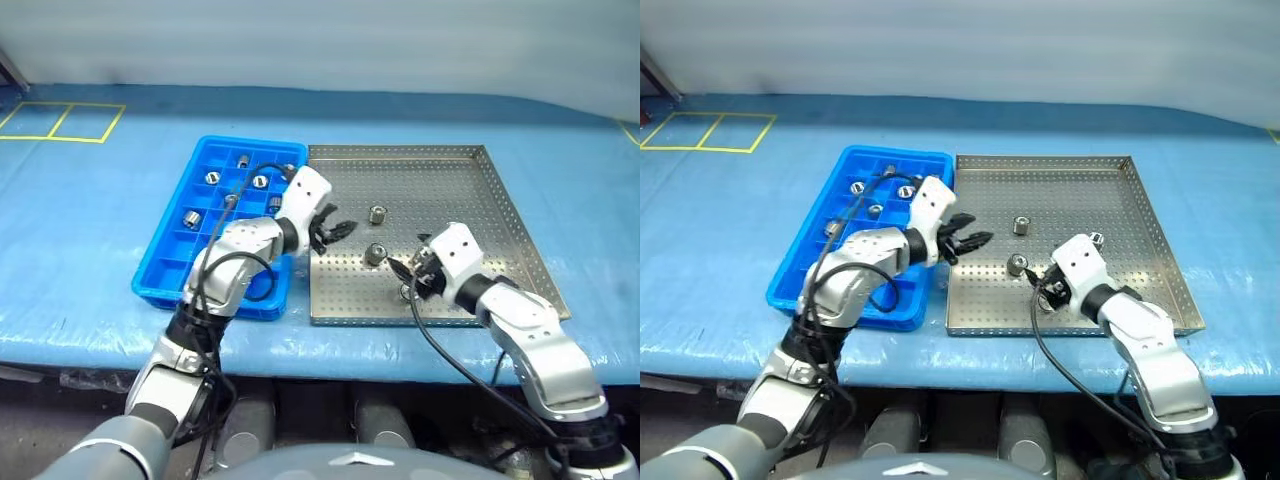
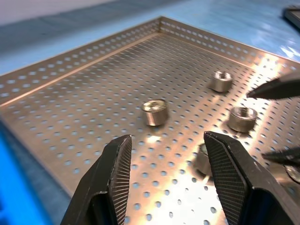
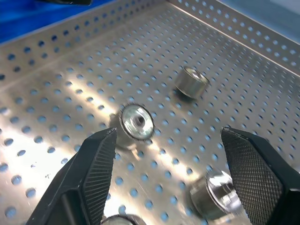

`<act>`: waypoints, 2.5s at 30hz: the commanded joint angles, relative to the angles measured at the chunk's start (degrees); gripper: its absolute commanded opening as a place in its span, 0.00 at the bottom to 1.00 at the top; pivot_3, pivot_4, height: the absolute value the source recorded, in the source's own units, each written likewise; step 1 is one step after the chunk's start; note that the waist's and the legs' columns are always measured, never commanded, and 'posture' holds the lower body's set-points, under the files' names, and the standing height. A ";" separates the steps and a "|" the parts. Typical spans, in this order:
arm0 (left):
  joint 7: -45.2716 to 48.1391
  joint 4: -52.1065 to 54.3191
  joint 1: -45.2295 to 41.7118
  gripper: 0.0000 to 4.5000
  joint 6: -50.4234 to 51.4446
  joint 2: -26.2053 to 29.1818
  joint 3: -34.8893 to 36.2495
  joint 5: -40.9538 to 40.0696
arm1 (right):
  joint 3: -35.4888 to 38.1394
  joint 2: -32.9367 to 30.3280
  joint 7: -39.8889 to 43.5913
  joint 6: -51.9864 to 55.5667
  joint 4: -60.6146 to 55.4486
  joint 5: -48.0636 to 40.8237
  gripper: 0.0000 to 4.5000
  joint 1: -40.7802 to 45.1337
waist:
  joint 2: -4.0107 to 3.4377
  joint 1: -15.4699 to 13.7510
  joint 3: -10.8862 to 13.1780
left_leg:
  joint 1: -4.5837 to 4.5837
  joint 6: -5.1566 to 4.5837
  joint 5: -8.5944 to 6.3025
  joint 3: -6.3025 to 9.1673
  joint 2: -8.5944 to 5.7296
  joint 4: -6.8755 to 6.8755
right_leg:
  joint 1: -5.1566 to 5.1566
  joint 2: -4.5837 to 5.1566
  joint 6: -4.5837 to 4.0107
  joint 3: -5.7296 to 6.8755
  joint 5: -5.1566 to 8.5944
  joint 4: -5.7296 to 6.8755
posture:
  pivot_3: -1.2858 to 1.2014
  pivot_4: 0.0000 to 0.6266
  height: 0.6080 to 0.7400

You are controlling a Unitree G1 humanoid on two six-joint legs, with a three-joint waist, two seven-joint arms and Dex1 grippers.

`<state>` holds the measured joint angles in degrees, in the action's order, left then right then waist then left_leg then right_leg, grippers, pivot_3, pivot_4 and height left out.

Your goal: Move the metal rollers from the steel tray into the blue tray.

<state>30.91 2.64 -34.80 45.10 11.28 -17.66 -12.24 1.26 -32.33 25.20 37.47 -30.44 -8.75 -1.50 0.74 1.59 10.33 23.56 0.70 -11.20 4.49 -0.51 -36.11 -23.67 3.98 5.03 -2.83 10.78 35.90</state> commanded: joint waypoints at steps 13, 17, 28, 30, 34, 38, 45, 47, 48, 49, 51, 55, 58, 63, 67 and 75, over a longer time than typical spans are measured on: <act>2.84 -21.72 -7.79 0.59 -12.04 -8.17 -6.55 8.08 | 4.37 1.12 -4.04 3.17 -9.64 0.92 0.83 -5.21 | 0.01 2.99 0.00 | 0.07 -0.03 -0.03 -0.04 -0.01 -0.02 | -0.07 0.00 0.03 -0.05 0.00 -0.04 | 0.43 0.24 1.00; 1.50 -24.92 -8.85 0.59 -12.63 -9.30 -7.07 10.34 | 4.45 1.39 -4.61 3.25 -10.18 0.99 0.83 -5.77 | 0.01 3.86 0.00 | 0.06 -0.03 -0.03 -0.04 0.00 -0.01 | -0.07 0.00 0.03 -0.06 0.00 -0.03 | 0.43 0.24 1.00; -0.07 -30.10 -9.63 0.99 -13.18 -11.45 -7.07 14.82 | 3.91 1.92 -5.00 2.67 -9.17 1.48 0.83 -4.26 | 0.01 4.90 0.01 | 0.08 -0.04 -0.03 -0.05 0.00 0.00 | -0.09 0.00 0.04 -0.07 0.00 -0.03 | 0.43 0.24 1.00; -0.03 -29.96 -9.53 0.99 -13.40 -11.68 -6.65 14.85 | 3.84 2.07 -4.96 2.40 -8.74 1.68 0.83 -4.14 | 0.01 4.98 0.01 | 0.07 -0.04 -0.03 -0.05 -0.01 0.00 | -0.09 0.00 0.05 -0.07 0.00 -0.03 | 0.43 0.24 1.00; -0.16 -29.57 -9.40 0.96 -13.09 -11.85 -5.81 14.62 | 3.74 2.42 -5.14 1.98 -8.14 2.15 0.83 -3.93 | 0.01 5.20 0.01 | 0.07 -0.04 -0.03 -0.05 0.00 0.00 | -0.09 0.00 0.05 -0.07 0.00 -0.03 | 0.43 0.24 1.00; 0.33 -28.63 -9.49 0.72 -12.67 -11.61 -5.30 14.51 | 3.78 2.72 -5.68 1.68 -7.29 2.89 0.83 -3.26 | 0.01 5.22 0.01 | 0.07 -0.04 -0.03 -0.05 -0.01 0.00 | -0.09 0.00 0.05 -0.08 -0.01 -0.03 | 0.44 0.24 1.00; -0.16 -27.49 -9.56 0.43 -11.87 -11.20 -3.80 14.42 | 2.95 2.92 -5.64 1.56 -6.91 3.46 0.83 -2.06 | 0.01 5.21 0.01 | 0.06 -0.04 -0.03 -0.05 0.00 0.00 | -0.09 0.00 0.05 -0.07 -0.01 -0.02 | 0.44 0.24 1.00; -0.20 -27.31 -9.47 0.43 -11.70 -11.20 -3.22 14.05 | 2.54 2.98 -5.60 1.51 -6.85 3.61 0.83 -1.83 | 0.01 5.21 0.01 | 0.06 -0.04 -0.03 -0.05 -0.01 0.00 | -0.09 0.00 0.05 -0.08 -0.01 -0.02 | 0.44 0.24 1.00; -0.20 -27.32 -9.48 0.43 -11.66 -11.23 -3.05 14.01 | 2.44 3.00 -5.59 1.52 -6.82 3.66 0.83 -1.74 | 0.01 5.21 0.01 | 0.06 -0.04 -0.03 -0.05 -0.01 0.00 | -0.09 0.00 0.05 -0.07 -0.01 -0.02 | 0.44 0.24 1.00; -0.16 -27.35 -9.49 0.43 -11.65 -11.23 -2.99 14.07 | 2.31 3.02 -5.55 1.49 -6.75 3.70 0.83 -1.61 | 0.01 5.20 0.01 | 0.06 -0.04 -0.03 -0.05 -0.01 0.00 | -0.09 0.00 0.05 -0.07 -0.01 -0.02 | 0.44 0.24 1.00; 0.28 -27.22 -9.41 0.43 -11.53 -10.99 -3.42 14.47 | 2.12 3.10 -5.45 1.42 -6.71 3.75 0.83 -1.38 | 0.01 5.19 0.01 | 0.07 -0.04 -0.03 -0.04 -0.01 0.01 | -0.09 0.00 0.05 -0.07 -0.01 -0.02 | 0.44 0.24 1.00; 1.22 -26.99 -9.27 0.41 -11.25 -10.99 -3.17 13.96 | 1.98 3.19 -5.33 1.32 -6.60 3.90 0.83 -1.17 | 0.01 5.19 0.01 | 0.07 -0.04 -0.03 -0.04 -0.01 0.01 | -0.09 0.00 0.05 -0.07 -0.01 -0.02 | 0.44 0.24 1.00; 1.60 -26.47 -9.24 0.39 -11.34 -10.88 -2.82 13.74 | 1.90 3.30 -5.22 1.17 -6.33 4.00 0.83 -0.95 | 0.01 5.20 0.01 | 0.07 -0.04 -0.03 -0.05 -0.01 0.01 | -0.09 0.00 0.06 -0.08 -0.01 -0.02 | 0.44 0.24 1.00; 2.36 -23.51 -9.11 0.39 -8.28 -11.97 1.78 9.42 | 1.37 3.35 -4.96 0.75 -6.05 4.19 0.83 -0.77 | 0.01 5.20 0.01 | 0.07 -0.04 -0.03 -0.05 -0.01 0.01 | -0.10 0.00 0.06 -0.08 -0.01 -0.02 | 0.44 0.24 1.00; 2.21 -20.71 -8.56 0.39 -6.41 -10.44 2.18 9.23 | 1.04 3.24 -4.72 0.15 -5.24 4.33 0.83 -0.62 | 0.01 5.17 0.01 | 0.06 -0.04 -0.03 -0.04 -0.01 0.02 | -0.09 0.00 0.06 -0.07 -0.02 -0.02 | 0.45 0.24 1.00; 1.05 -13.25 -7.37 0.39 0.09 -9.61 8.50 3.07 | -0.35 3.26 -4.16 -0.94 -3.32 4.71 0.83 1.00 | 0.00 5.15 0.00 | 0.05 -0.04 -0.03 -0.04 0.00 0.02 | -0.09 -0.01 0.07 -0.08 -0.02 0.01 | 0.45 0.24 1.00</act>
<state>32.44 -14.69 -41.85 44.85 1.31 -10.41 -7.98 0.74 -28.91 21.01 37.78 -32.90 -4.38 -1.00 0.75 6.74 10.34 23.60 0.66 -11.23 4.46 -0.52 -36.10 -23.75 3.96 5.10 -2.91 10.76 35.90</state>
